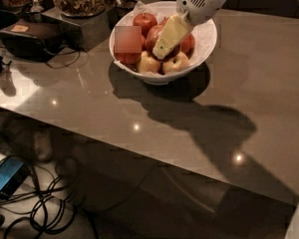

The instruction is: Pick apple from white bowl

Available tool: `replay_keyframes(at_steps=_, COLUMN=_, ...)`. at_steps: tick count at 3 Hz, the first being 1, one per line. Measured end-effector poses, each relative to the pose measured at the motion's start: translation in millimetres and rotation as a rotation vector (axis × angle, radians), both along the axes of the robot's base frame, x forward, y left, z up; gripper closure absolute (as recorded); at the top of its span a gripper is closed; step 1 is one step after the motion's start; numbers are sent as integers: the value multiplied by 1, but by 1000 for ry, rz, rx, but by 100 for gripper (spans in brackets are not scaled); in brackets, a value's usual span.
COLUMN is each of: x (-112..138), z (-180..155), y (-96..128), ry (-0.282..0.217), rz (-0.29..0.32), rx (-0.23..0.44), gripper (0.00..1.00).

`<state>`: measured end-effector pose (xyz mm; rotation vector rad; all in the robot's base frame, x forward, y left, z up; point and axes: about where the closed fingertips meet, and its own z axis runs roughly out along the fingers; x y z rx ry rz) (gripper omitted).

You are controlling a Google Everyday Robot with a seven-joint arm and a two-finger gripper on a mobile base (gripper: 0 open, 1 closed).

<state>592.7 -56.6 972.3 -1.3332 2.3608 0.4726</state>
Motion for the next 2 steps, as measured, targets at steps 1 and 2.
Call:
replay_keyframes(at_steps=1, x=-16, z=30, y=9, ry=-35, rz=123, rx=62, gripper=100)
replay_keyframes(at_steps=2, x=-32, z=60, y=16, ry=-98, rz=202, rx=100, gripper=100)
